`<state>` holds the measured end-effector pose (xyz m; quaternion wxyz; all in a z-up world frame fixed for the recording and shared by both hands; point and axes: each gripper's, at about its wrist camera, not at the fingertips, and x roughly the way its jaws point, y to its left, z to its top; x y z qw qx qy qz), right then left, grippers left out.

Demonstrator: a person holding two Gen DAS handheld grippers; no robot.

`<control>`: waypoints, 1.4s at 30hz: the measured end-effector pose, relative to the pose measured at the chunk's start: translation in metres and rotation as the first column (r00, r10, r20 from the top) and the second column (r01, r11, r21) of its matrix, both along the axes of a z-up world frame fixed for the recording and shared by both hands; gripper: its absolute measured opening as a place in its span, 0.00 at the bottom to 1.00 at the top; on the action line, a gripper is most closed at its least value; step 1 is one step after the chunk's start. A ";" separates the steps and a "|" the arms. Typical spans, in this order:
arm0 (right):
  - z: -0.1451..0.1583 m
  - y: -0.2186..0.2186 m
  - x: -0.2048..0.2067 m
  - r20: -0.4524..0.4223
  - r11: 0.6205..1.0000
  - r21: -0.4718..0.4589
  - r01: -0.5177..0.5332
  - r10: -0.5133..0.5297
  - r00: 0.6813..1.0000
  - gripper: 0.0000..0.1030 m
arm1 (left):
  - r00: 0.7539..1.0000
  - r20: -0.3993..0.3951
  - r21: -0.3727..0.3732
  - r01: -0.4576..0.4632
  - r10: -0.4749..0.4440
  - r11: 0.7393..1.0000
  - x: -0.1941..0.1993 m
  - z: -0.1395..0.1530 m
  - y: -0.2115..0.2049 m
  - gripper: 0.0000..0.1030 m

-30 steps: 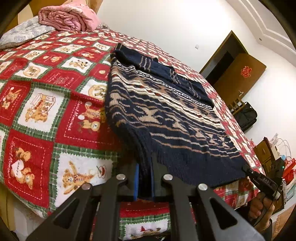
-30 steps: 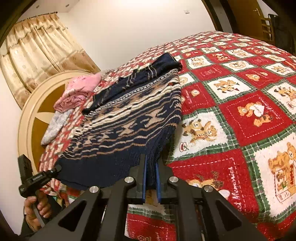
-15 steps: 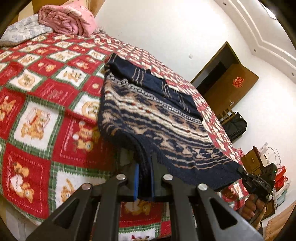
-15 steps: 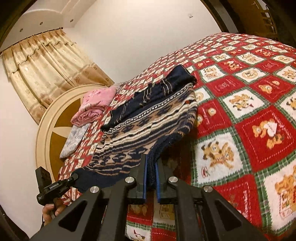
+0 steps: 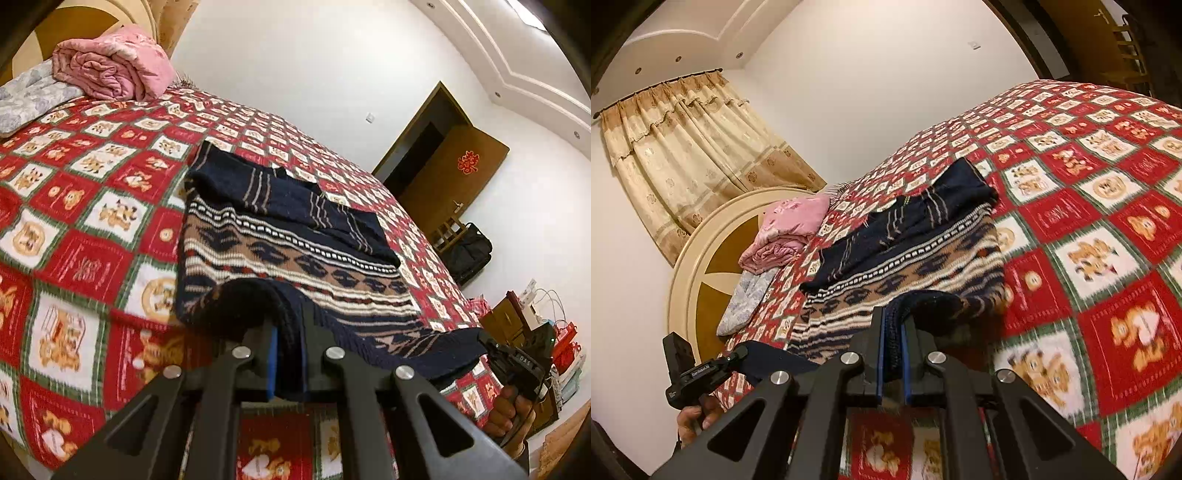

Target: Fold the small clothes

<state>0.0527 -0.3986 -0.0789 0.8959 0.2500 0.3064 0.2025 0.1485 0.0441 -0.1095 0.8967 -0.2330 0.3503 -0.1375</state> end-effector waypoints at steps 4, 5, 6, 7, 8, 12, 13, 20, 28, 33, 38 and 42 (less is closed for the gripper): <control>0.009 0.005 0.019 0.006 1.000 -0.006 -0.005 0.005 1.000 0.07 | 1.000 -0.005 -0.020 -0.001 0.001 1.000 0.015 0.004 0.006 0.09; 0.011 0.006 0.024 0.006 1.000 -0.008 -0.005 0.006 1.000 0.07 | 1.000 -0.007 -0.026 -0.002 0.002 1.000 0.021 0.006 0.008 0.09; 0.014 0.006 0.030 0.007 1.000 -0.009 -0.005 0.005 1.000 0.07 | 1.000 -0.008 -0.027 -0.002 0.002 1.000 0.025 0.007 0.009 0.09; 0.017 0.007 0.037 0.008 1.000 -0.011 -0.003 0.003 1.000 0.07 | 1.000 -0.010 -0.026 -0.003 0.003 1.000 0.028 0.009 0.009 0.09; 0.019 0.007 0.044 0.008 1.000 -0.012 -0.001 0.001 1.000 0.07 | 1.000 -0.012 -0.020 -0.004 0.003 1.000 0.034 0.011 0.009 0.09; 0.032 0.010 0.071 0.014 1.000 -0.027 0.000 0.000 1.000 0.07 | 1.000 -0.007 -0.005 0.009 -0.009 1.000 0.052 0.019 0.008 0.09; 0.035 0.011 0.077 0.016 0.999 -0.034 0.000 0.000 1.000 0.07 | 1.000 -0.003 0.000 0.011 -0.011 1.000 0.056 0.021 0.008 0.09; 0.052 0.023 0.126 0.021 0.998 -0.069 0.002 0.000 1.000 0.07 | 1.000 0.005 0.007 0.016 -0.016 1.000 0.094 0.029 0.014 0.09; 0.060 0.033 0.183 0.012 0.997 -0.079 0.004 -0.003 1.000 0.07 | 1.000 -0.010 -0.017 0.013 -0.013 1.000 0.146 0.032 0.025 0.09; 0.062 0.038 0.225 -0.001 0.996 -0.087 0.014 -0.014 1.000 0.07 | 1.000 -0.013 -0.006 0.017 -0.017 1.000 0.187 0.029 0.026 0.09; 0.054 0.043 0.268 -0.030 0.995 -0.102 0.011 -0.014 0.999 0.07 | 0.998 -0.060 -0.023 0.027 -0.028 0.999 0.230 0.015 0.025 0.09; 0.043 0.043 0.302 -0.061 0.995 -0.098 0.014 -0.020 0.998 0.07 | 0.997 -0.075 -0.028 0.026 -0.028 0.999 0.257 0.011 0.026 0.09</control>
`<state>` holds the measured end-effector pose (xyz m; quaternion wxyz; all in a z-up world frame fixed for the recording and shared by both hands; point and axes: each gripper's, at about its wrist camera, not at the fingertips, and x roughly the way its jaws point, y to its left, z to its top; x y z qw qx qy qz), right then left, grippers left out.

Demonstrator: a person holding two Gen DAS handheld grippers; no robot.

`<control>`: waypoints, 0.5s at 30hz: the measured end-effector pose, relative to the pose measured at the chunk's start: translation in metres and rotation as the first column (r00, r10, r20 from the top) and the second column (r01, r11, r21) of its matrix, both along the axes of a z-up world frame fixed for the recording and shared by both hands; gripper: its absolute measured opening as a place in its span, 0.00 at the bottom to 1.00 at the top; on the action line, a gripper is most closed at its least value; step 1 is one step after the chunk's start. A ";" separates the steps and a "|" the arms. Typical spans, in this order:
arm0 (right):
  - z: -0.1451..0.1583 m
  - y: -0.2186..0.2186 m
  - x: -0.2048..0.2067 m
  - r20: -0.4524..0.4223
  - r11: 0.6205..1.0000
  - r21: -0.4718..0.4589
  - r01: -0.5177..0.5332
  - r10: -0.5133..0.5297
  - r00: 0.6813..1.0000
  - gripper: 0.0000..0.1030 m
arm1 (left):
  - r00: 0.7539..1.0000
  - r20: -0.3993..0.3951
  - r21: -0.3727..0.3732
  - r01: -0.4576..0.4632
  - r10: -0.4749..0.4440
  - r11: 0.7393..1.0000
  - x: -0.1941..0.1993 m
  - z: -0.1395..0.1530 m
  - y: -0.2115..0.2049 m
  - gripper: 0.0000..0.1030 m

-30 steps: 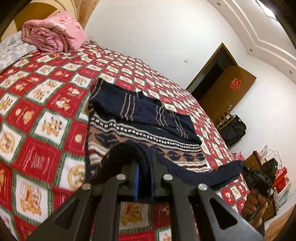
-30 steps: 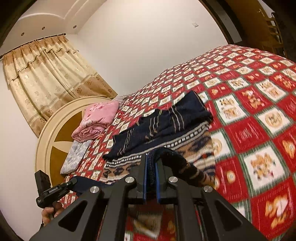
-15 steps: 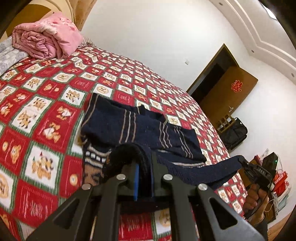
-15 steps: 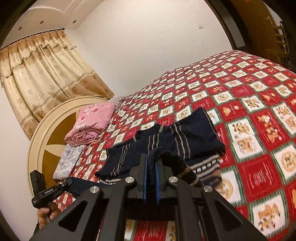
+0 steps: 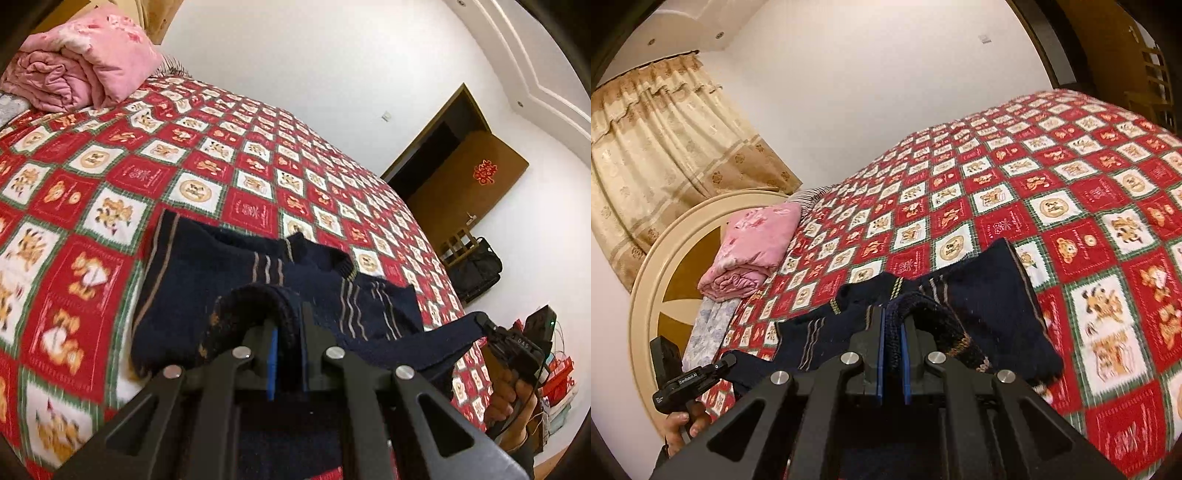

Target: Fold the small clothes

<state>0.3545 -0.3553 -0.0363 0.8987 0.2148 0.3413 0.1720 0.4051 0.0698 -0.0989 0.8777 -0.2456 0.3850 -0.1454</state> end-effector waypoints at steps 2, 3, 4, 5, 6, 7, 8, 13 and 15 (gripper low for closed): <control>-0.007 -0.002 0.019 -0.019 1.000 0.002 0.009 -0.009 1.000 0.07 | 1.000 -0.005 0.010 -0.003 0.003 1.000 0.014 -0.002 0.001 0.09; -0.011 -0.002 0.027 -0.027 1.000 0.004 0.013 -0.013 1.000 0.07 | 1.000 -0.012 0.014 -0.005 0.005 1.000 0.023 -0.005 0.002 0.09; -0.017 -0.003 0.039 -0.041 1.000 0.005 0.018 -0.017 0.999 0.07 | 1.000 -0.019 0.016 -0.008 0.008 1.000 0.028 -0.008 0.003 0.09; -0.020 -0.003 0.047 -0.050 1.000 0.004 0.022 -0.022 0.999 0.07 | 0.999 -0.031 0.014 -0.011 0.012 1.000 0.036 -0.012 0.004 0.09; -0.025 -0.003 0.057 -0.062 1.000 0.004 0.025 -0.025 0.998 0.07 | 0.999 -0.047 0.010 -0.017 0.017 1.000 0.044 -0.017 0.006 0.09; -0.033 -0.003 0.070 -0.079 1.000 0.001 0.029 -0.029 0.996 0.07 | 0.998 -0.066 0.003 -0.026 0.026 1.000 0.053 -0.024 0.008 0.09; -0.037 -0.002 0.079 -0.089 0.999 -0.002 0.033 -0.033 0.996 0.07 | 0.996 -0.079 -0.004 -0.029 0.029 1.000 0.061 -0.029 0.009 0.09; -0.063 0.002 0.124 -0.134 0.998 -0.031 0.048 -0.052 0.990 0.07 | 0.990 -0.135 0.004 -0.044 0.044 0.999 0.093 -0.050 0.009 0.09; -0.076 0.005 0.145 -0.169 0.999 -0.043 0.026 -0.033 0.985 0.07 | 0.990 -0.135 -0.008 -0.046 0.045 0.999 0.100 -0.053 0.008 0.10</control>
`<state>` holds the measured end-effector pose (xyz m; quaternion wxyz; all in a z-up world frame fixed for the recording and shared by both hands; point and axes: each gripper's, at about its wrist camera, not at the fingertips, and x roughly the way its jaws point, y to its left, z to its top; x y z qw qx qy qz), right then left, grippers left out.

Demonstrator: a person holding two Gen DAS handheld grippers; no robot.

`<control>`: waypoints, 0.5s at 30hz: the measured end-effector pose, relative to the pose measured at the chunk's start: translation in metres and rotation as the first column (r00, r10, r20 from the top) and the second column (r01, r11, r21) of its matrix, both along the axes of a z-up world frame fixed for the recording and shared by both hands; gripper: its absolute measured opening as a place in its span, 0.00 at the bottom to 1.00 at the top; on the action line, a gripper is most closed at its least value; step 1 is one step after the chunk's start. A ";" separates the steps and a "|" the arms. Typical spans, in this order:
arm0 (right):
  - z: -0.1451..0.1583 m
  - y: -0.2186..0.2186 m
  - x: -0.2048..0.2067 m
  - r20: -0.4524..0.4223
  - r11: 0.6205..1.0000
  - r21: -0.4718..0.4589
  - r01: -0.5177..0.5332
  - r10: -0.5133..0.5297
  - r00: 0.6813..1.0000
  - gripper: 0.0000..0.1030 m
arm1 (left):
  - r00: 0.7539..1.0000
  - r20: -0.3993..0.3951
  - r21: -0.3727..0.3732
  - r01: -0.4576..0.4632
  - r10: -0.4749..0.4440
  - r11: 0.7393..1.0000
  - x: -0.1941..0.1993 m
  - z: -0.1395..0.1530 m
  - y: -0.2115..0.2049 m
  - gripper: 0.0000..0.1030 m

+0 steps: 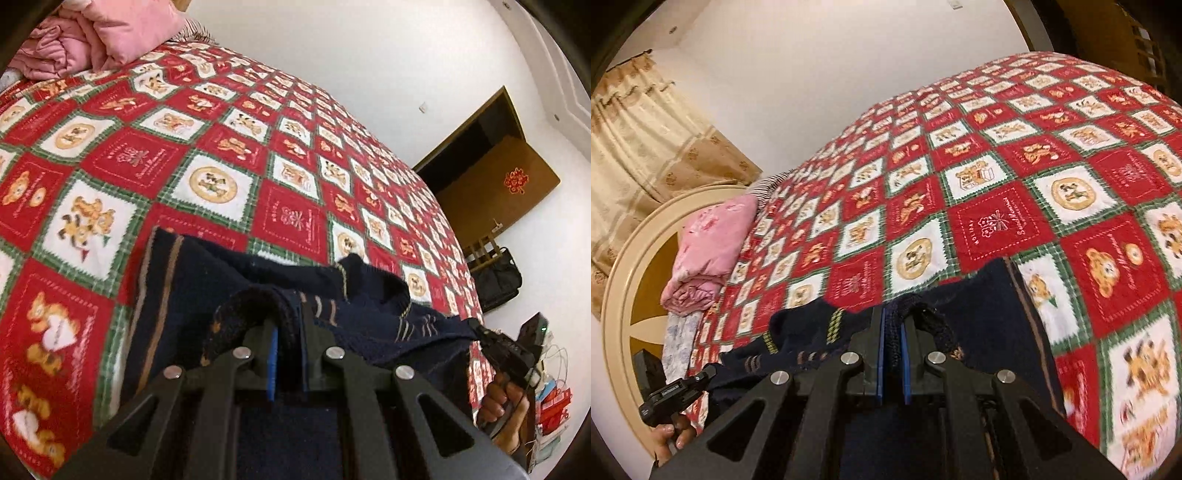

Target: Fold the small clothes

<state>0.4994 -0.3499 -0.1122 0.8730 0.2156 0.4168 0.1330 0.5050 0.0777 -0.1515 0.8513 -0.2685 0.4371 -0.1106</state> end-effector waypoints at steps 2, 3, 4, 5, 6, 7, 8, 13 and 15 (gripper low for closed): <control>-0.006 0.000 0.007 -0.024 1.000 -0.012 0.000 0.000 1.000 0.08 | 1.000 -0.014 -0.001 -0.015 0.015 1.000 0.004 -0.005 0.001 0.12; -0.012 -0.002 0.012 -0.036 1.000 -0.016 0.021 -0.022 0.999 0.08 | 0.999 -0.029 -0.008 -0.023 0.023 1.000 0.005 -0.009 0.002 0.13; -0.015 -0.004 0.015 -0.042 0.999 -0.005 0.034 -0.034 0.999 0.09 | 0.999 -0.043 -0.011 -0.026 0.025 1.000 0.005 -0.012 0.003 0.15; -0.021 -0.009 0.020 -0.056 0.999 0.026 0.045 -0.043 0.997 0.11 | 0.998 -0.049 -0.016 -0.029 0.028 0.999 0.005 -0.015 0.005 0.16; -0.025 -0.011 0.021 -0.069 0.998 0.043 0.053 -0.050 0.996 0.16 | 0.998 -0.051 -0.024 -0.030 0.029 0.999 0.003 -0.017 0.006 0.18; -0.028 -0.014 0.023 -0.081 0.996 0.056 0.065 -0.061 0.995 0.18 | 0.998 -0.049 -0.032 -0.029 0.027 0.999 0.001 -0.018 0.008 0.18; -0.029 -0.015 0.022 -0.081 0.995 0.058 0.076 -0.071 0.994 0.21 | 0.999 -0.041 -0.038 -0.029 0.028 0.999 -0.002 -0.016 0.010 0.20; -0.016 -0.023 0.014 -0.011 0.992 0.041 0.117 -0.116 0.993 0.59 | 0.991 0.032 -0.015 -0.127 0.128 0.992 -0.016 0.009 0.033 0.61; -0.005 -0.032 0.011 0.018 0.986 0.064 0.156 -0.157 0.987 0.59 | 0.989 0.029 -0.004 -0.142 0.142 0.990 -0.018 0.015 0.039 0.61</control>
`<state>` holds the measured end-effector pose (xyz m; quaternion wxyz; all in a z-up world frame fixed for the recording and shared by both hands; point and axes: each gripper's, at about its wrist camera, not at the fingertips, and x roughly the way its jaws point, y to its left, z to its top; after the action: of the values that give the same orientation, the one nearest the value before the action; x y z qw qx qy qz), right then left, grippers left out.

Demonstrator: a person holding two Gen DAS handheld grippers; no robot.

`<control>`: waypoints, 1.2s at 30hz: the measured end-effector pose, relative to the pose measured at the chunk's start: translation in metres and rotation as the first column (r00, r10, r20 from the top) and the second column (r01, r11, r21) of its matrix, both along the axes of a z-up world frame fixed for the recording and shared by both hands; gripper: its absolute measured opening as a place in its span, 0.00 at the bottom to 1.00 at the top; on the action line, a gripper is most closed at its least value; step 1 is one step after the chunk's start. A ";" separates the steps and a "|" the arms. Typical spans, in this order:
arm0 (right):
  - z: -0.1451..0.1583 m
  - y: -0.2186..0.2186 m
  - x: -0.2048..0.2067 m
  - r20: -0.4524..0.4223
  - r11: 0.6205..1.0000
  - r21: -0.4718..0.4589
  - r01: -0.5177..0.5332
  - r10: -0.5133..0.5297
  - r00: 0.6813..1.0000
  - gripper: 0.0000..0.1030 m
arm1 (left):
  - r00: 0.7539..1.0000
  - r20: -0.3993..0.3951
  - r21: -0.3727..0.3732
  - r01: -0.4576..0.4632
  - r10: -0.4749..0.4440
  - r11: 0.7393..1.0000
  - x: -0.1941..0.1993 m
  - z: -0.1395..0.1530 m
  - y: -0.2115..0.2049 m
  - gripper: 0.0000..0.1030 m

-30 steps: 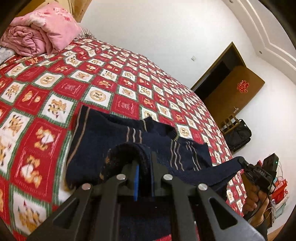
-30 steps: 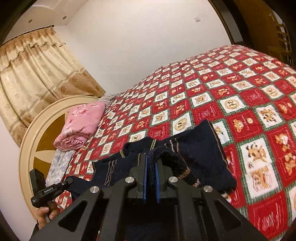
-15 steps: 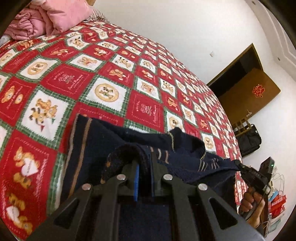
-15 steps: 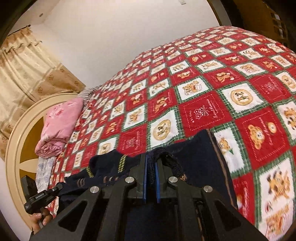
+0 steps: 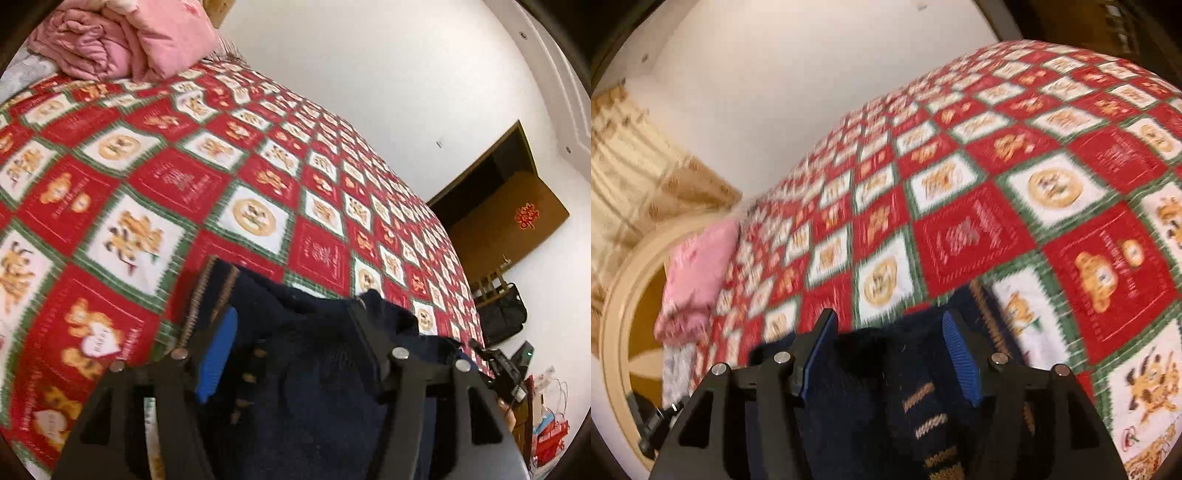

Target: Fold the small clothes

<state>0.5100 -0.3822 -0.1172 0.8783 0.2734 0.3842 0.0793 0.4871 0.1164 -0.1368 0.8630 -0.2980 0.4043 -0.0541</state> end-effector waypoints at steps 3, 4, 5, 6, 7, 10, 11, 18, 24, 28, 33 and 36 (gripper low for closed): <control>0.012 -0.005 -0.007 0.016 1.000 -0.009 0.015 -0.015 1.000 0.59 | 0.999 -0.038 0.040 0.004 -0.003 0.999 -0.004 -0.002 -0.003 0.61; 0.014 -0.006 -0.012 0.009 1.000 -0.017 0.008 -0.008 1.000 0.59 | 0.999 -0.041 0.044 0.013 -0.012 0.999 -0.008 -0.003 -0.004 0.61; 0.015 -0.006 -0.018 0.002 1.000 -0.026 -0.003 0.003 1.000 0.59 | 0.999 -0.042 0.050 0.021 -0.019 0.999 -0.013 -0.004 -0.006 0.61; 0.015 -0.006 -0.027 -0.003 0.999 -0.033 -0.022 0.022 1.000 0.59 | 0.999 -0.038 0.066 0.029 -0.027 0.997 -0.022 -0.003 -0.009 0.61; 0.014 -0.007 -0.038 -0.013 0.998 -0.047 -0.043 0.043 0.999 0.59 | 0.999 -0.024 0.088 0.049 -0.047 0.995 -0.033 -0.003 -0.013 0.61; 0.005 -0.013 -0.073 -0.053 0.990 -0.111 -0.082 0.076 0.996 0.59 | 0.997 -0.023 0.200 0.072 -0.069 0.977 -0.059 -0.004 -0.021 0.61; 0.002 -0.018 -0.088 -0.071 0.988 -0.124 -0.090 0.082 0.994 0.59 | 0.997 -0.033 0.225 0.082 -0.076 0.971 -0.069 -0.008 -0.022 0.61; -0.012 -0.021 -0.173 -0.118 0.970 -0.098 -0.223 0.211 0.970 0.50 | 0.991 -0.107 0.275 0.112 -0.085 0.955 -0.113 -0.032 -0.017 0.61; -0.024 -0.006 -0.191 -0.153 0.952 -0.167 -0.255 0.231 0.961 0.43 | 0.983 -0.144 0.191 0.141 -0.115 0.971 -0.125 -0.049 -0.020 0.61; -0.035 -0.005 -0.192 -0.167 0.949 -0.184 -0.256 0.226 0.960 0.43 | 0.985 -0.132 0.227 0.141 -0.113 0.964 -0.126 -0.050 -0.026 0.56; -0.036 -0.005 -0.192 -0.157 0.946 -0.215 -0.243 0.212 0.965 0.35 | 0.979 -0.138 0.235 0.179 -0.149 0.955 -0.121 -0.051 -0.030 0.26; -0.037 0.003 -0.187 -0.170 0.915 -0.315 -0.250 0.205 0.964 0.35 | 0.977 -0.160 0.232 0.173 -0.138 0.957 -0.120 -0.052 -0.027 0.25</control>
<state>0.3229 -0.3791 -0.1542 0.8688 0.0788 0.4793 0.0965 0.3672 0.0890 -0.1890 0.8553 -0.1595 0.4904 -0.0503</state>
